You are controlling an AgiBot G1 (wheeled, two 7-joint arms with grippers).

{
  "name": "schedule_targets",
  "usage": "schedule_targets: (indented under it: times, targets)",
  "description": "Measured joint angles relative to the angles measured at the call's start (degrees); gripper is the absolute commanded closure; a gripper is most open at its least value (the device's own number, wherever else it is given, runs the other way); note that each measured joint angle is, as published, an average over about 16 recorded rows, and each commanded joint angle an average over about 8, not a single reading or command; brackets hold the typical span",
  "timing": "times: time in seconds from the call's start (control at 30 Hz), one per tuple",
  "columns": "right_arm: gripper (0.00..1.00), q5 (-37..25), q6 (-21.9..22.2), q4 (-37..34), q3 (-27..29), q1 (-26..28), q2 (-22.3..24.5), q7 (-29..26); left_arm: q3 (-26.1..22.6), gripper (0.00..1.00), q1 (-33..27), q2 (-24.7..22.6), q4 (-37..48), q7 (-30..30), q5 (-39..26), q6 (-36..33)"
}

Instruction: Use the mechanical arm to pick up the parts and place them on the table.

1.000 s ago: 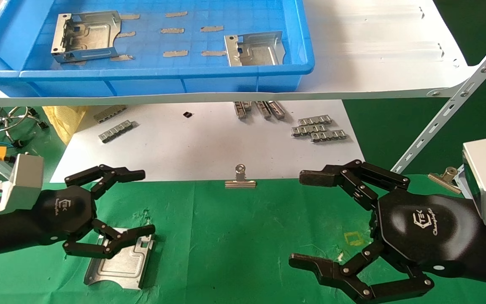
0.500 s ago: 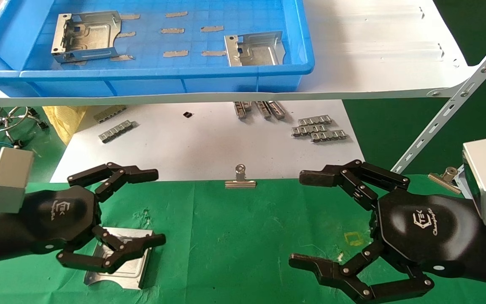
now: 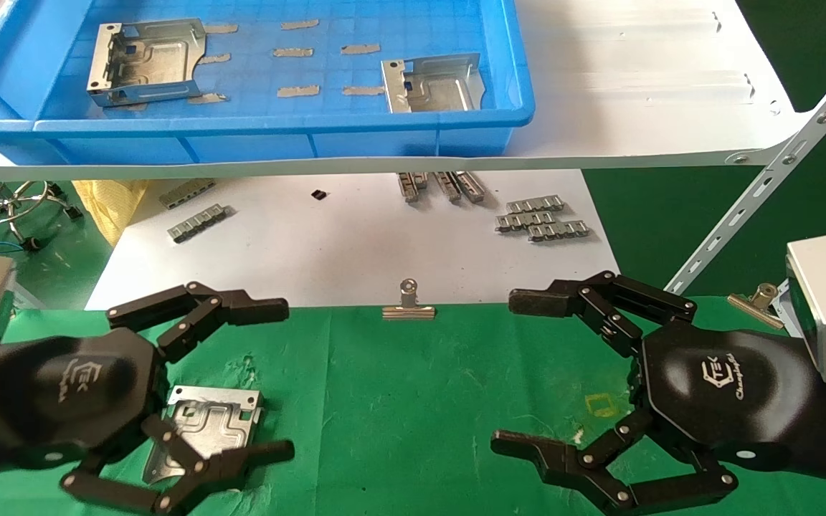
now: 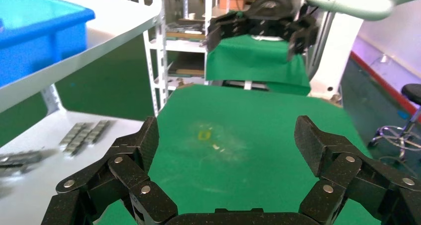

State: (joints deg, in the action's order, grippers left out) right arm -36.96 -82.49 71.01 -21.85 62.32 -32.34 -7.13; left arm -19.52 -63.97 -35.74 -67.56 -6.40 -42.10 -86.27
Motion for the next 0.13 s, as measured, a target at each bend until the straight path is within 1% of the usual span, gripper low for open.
schedule_targets:
  times: [0.13]
  targets:
    - [0.0, 0.0, 0.0, 0.0, 0.0, 0.0, 0.0, 0.0, 1.2, 0.0, 0.82, 0.25, -2.06, -1.49, 0.08, 0.2]
